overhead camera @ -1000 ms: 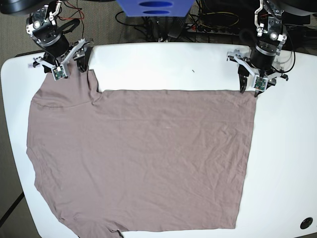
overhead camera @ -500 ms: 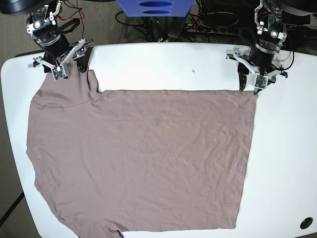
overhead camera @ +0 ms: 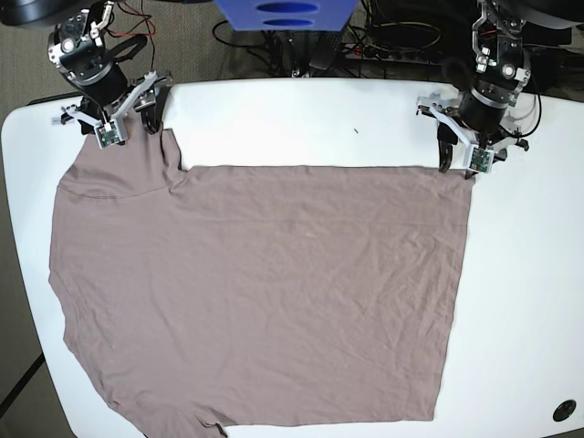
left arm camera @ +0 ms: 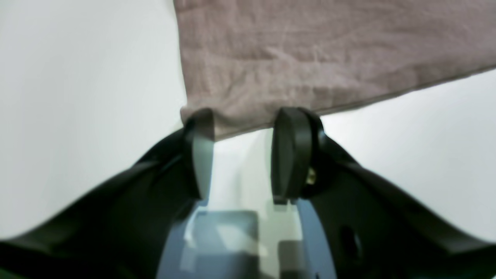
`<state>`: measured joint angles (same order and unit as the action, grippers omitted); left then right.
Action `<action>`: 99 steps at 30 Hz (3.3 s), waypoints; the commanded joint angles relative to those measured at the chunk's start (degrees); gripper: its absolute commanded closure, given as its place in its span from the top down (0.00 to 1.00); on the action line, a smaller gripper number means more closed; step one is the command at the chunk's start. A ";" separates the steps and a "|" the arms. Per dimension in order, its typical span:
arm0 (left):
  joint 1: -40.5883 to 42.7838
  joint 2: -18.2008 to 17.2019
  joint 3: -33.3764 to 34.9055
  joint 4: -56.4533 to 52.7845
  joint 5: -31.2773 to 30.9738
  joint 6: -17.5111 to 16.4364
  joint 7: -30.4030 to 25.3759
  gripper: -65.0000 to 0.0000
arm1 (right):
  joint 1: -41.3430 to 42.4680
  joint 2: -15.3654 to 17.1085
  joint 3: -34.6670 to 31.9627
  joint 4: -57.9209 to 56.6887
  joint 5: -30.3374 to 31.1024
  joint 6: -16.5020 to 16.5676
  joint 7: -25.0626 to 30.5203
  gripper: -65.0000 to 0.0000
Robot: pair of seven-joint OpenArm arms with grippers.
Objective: Fold the T-shirt properly
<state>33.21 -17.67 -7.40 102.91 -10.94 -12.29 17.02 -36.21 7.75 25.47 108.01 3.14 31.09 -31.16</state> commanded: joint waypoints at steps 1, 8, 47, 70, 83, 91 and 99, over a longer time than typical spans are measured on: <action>0.15 -0.41 0.33 0.23 1.47 0.07 2.80 0.41 | -0.24 0.37 0.56 0.46 -0.36 -0.06 -0.05 0.50; 1.10 -0.61 -0.21 0.26 0.43 -0.01 0.11 0.43 | -0.27 0.38 0.16 0.40 -0.20 -0.14 0.18 0.50; -7.77 3.14 -6.50 -6.31 -0.71 -0.81 6.31 0.41 | 0.41 -0.06 0.05 0.76 -0.19 0.39 -0.46 0.50; -12.87 2.17 -3.68 -9.45 -1.15 -1.23 4.62 0.40 | 0.52 -0.10 -0.11 0.58 -0.61 0.52 -0.58 0.50; -12.71 2.18 -4.58 -8.57 -1.62 -0.55 3.60 0.40 | 0.52 0.00 -0.18 0.54 -0.44 0.62 -0.51 0.50; -11.80 2.16 -4.45 -8.58 -1.58 -0.51 2.99 0.39 | 0.50 -0.06 -0.24 0.54 -0.42 0.69 -0.65 0.51; -10.67 2.26 -4.25 -8.71 -1.89 -0.51 2.88 0.38 | 0.18 -0.06 -0.21 0.70 -0.38 0.37 -0.73 0.51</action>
<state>21.78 -15.09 -11.75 93.91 -13.56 -12.84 17.76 -35.44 7.44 25.12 107.98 2.94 31.42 -31.73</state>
